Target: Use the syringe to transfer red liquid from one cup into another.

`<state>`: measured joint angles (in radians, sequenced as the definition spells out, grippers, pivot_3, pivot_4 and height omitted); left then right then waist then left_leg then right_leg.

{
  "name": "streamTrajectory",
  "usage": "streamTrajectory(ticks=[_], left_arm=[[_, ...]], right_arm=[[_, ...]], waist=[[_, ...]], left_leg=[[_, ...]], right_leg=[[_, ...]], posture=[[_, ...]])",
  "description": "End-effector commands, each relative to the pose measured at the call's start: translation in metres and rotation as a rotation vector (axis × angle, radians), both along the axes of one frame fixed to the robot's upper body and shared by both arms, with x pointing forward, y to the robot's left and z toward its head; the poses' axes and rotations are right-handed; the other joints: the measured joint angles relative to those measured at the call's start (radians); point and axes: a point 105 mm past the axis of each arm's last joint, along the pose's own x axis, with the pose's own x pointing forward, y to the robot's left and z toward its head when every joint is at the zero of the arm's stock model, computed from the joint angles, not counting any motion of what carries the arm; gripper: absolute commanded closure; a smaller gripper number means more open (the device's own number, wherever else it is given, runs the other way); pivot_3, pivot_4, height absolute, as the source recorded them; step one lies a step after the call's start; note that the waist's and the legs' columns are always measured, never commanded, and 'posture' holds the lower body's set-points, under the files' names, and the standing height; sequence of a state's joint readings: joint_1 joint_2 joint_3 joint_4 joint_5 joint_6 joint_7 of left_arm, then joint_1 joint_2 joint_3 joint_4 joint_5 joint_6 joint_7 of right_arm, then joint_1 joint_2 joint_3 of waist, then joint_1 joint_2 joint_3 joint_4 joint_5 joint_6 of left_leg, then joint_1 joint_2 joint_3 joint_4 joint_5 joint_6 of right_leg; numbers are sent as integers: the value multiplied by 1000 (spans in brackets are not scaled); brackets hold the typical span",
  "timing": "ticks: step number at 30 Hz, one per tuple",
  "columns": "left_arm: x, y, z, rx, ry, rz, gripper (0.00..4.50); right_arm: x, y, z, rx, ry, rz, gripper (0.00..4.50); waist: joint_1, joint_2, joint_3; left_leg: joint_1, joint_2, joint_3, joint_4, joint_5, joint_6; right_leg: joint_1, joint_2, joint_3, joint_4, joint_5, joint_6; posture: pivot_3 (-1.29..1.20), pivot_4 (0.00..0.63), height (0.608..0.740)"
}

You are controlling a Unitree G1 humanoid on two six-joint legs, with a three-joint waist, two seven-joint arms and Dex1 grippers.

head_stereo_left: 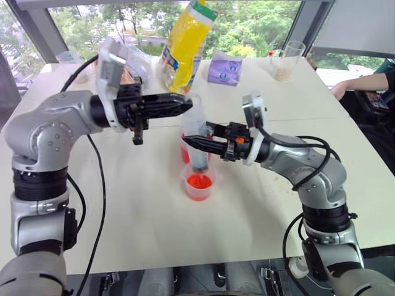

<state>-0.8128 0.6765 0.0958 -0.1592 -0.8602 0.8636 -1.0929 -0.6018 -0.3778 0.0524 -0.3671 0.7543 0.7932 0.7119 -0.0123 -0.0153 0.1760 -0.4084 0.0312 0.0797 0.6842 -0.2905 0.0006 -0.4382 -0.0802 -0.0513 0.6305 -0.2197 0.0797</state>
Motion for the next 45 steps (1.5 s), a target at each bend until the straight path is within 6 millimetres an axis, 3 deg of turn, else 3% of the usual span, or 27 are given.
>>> streamTrajectory(ticks=[1, 9, 15, 16, 18, 23, 28, 34, 38, 41, 43, 45], left_arm=[[-10, -14, -26, 102, 62, -79, 4411], [-10, -12, -29, 114, 60, -77, 4411], [-4, -8, -13, 67, 46, -48, 4411], [-3, -7, -12, 65, 47, -45, 3657], [-2, -6, -9, 57, 49, -40, 2946], [4, 3, 1, 31, 1, 14, 384], [13, 25, 25, -48, -43, 101, 384], [7, 40, 30, -70, -50, 119, 384], [6, 46, 13, -24, -37, 155, 384], [3, 43, 2, -12, -30, 151, 384], [0, 40, -3, -4, -31, 136, 384], [-2, 38, -10, 14, -30, 137, 384]], right_arm=[[-9, -9, 46, 130, -148, 8, 3092], [-9, -9, 53, 140, -140, 7, 3092], [-11, -4, 43, 110, -98, 16, 3092], [-11, -3, 40, 106, -92, 15, 3092], [-11, -2, 36, 100, -79, 17, 3092], [-11, -2, 26, 86, -41, 24, 3092], [-9, -3, 20, 75, -12, 12, 3092], [-5, -6, 25, 77, -7, -11, 3092], [20, -20, 54, 141, 75, -120, 3092], [49, -44, 79, 177, 201, -242, 3092], [65, -59, 84, 153, 304, -312, 3092], [79, -73, 77, 62, 415, -399, 3092]], waist=[[0, 0, 0], [0, 0, 0], [0, 0, 0], [0, 0, 0], [0, 0, 0], [0, 0, 0], [-2, 0, 0], [-1, 0, 0], [-3, 0, 0], [-3, 0, 0], [2, 0, 0], [2, 0, 0]], left_leg=[[0, 0, 0, 0, 0, 0], [0, 0, 0, 0, 0, 0], [0, 0, 0, 0, 0, 0], [0, 0, 0, 0, 0, 0], [0, 0, 0, 0, 0, 0], [0, 0, 0, 0, 0, 0], [0, 0, 0, 0, 0, 0], [0, 0, 0, 0, 0, 0], [0, 1, 0, 0, 0, 0], [0, 1, 0, 0, 0, -1], [0, 1, 0, 0, 0, -1], [0, 1, 0, 0, 0, 0]], right_leg=[[0, 0, 0, 0, 0, 0], [0, 0, 0, 0, 0, 0], [0, 0, 0, 0, 0, 0], [0, 0, 0, 0, 0, 0], [0, 0, 0, 0, 0, 0], [0, 0, 0, 0, 0, 0], [0, 0, 0, 0, 0, 0], [0, 0, 0, 0, 0, 0], [0, 0, 0, 0, 0, 0], [-1, 0, 0, 0, 0, 0], [0, 0, 0, 0, 0, -1], [0, -1, 0, 0, 0, -1]], posture=[[0, 150, 740], [0, 150, 740], [0, 150, 740], [0, 150, 740], [0, 150, 740], [0, 150, 740], [0, 150, 740], [0, 150, 740], [0, 150, 740], [0, 150, 740], [0, 150, 740], [0, 150, 740]])
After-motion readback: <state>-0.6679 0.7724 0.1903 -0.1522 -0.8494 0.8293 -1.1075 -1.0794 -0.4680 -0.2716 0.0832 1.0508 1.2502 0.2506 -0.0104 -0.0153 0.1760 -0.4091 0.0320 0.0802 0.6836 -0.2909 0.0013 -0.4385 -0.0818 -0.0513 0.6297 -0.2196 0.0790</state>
